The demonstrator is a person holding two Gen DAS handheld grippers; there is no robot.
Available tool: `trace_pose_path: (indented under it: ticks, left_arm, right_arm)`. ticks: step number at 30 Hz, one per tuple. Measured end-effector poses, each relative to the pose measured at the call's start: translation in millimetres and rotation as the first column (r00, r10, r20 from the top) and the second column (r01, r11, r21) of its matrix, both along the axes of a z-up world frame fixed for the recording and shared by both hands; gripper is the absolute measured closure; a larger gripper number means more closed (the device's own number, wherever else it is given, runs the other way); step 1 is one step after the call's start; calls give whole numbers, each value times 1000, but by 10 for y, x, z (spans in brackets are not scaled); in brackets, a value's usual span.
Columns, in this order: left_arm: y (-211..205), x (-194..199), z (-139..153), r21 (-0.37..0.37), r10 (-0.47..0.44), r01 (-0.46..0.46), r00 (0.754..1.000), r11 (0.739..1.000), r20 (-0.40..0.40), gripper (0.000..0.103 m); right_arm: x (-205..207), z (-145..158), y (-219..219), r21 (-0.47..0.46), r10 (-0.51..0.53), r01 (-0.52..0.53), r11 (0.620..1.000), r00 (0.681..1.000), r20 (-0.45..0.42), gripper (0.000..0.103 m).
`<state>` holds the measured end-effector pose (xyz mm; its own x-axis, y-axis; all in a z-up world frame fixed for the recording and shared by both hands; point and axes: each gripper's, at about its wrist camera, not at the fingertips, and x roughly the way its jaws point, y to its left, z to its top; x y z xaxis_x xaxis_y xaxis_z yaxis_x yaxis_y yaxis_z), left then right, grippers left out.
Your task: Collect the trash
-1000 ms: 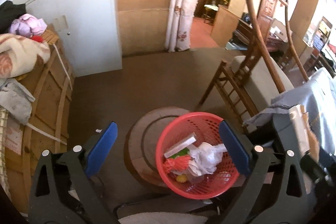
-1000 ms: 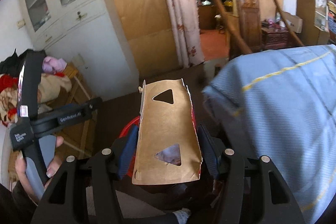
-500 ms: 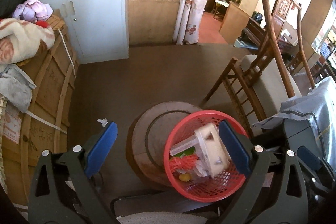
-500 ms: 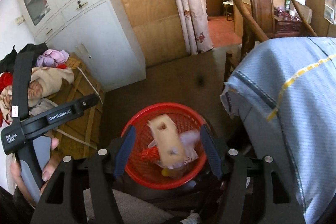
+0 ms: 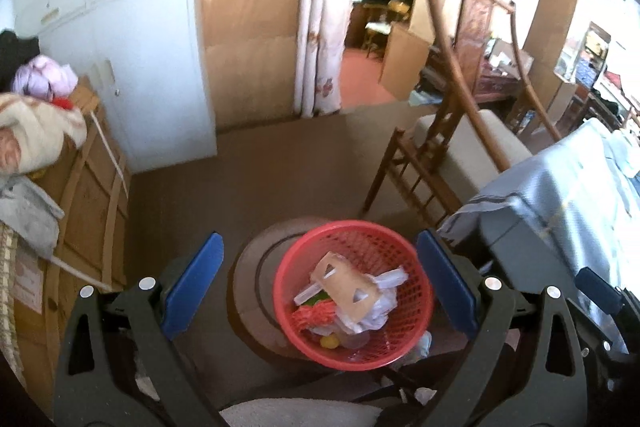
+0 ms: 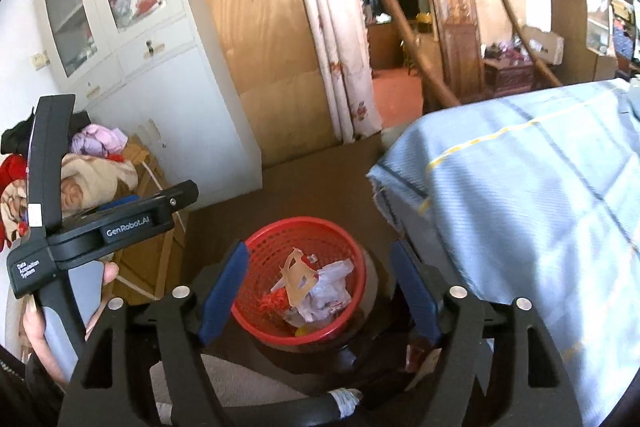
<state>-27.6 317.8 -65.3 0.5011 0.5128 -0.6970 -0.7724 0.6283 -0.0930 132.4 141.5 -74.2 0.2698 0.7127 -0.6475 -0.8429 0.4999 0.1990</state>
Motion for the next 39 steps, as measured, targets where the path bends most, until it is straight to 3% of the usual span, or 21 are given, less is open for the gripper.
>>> trace_pose_path:
  ticks: [5, 12, 14, 16, 23, 26, 32, 39]
  left_arm:
    - [-297, -2, 276, 122, 6, -7, 1000, 993, 8, 7]
    - [-618, 57, 562, 234, 49, -37, 998, 972, -48, 7]
    - [-725, 12, 606, 277, 91, -63, 992, 959, -87, 7]
    - [-792, -52, 607, 295, 126, -87, 985, 951, -116, 7]
    - [-709, -308, 328, 220, 150, -116, 978, 968, -146, 7]
    - [-555, -385, 164, 173, 118, -94, 984, 980, -134, 7]
    - [-154, -496, -202, 51, 86, -81, 989, 995, -122, 7]
    - [26, -488, -366, 90, 135, -122, 977, 988, -166, 7]
  right_arm:
    - [-41, 139, -405, 60, -40, 38, 997, 998, 42, 17]
    - [95, 325, -694, 121, -5, 0, 993, 999, 41, 13]
    - [113, 418, -734, 131, 10, -19, 991, 998, 67, 5]
    - [136, 501, -758, 137, 18, -29, 990, 996, 84, 5]
    - [123, 504, -643, 123, 31, -32, 992, 999, 8, 5]
    - [-9, 331, -446, 68, 31, -28, 997, 999, -33, 5]
    - [-293, 34, 17, -90, -25, 27, 996, 1000, 17, 5]
    - [-295, -139, 286, -166, -89, 91, 982, 996, 18, 5]
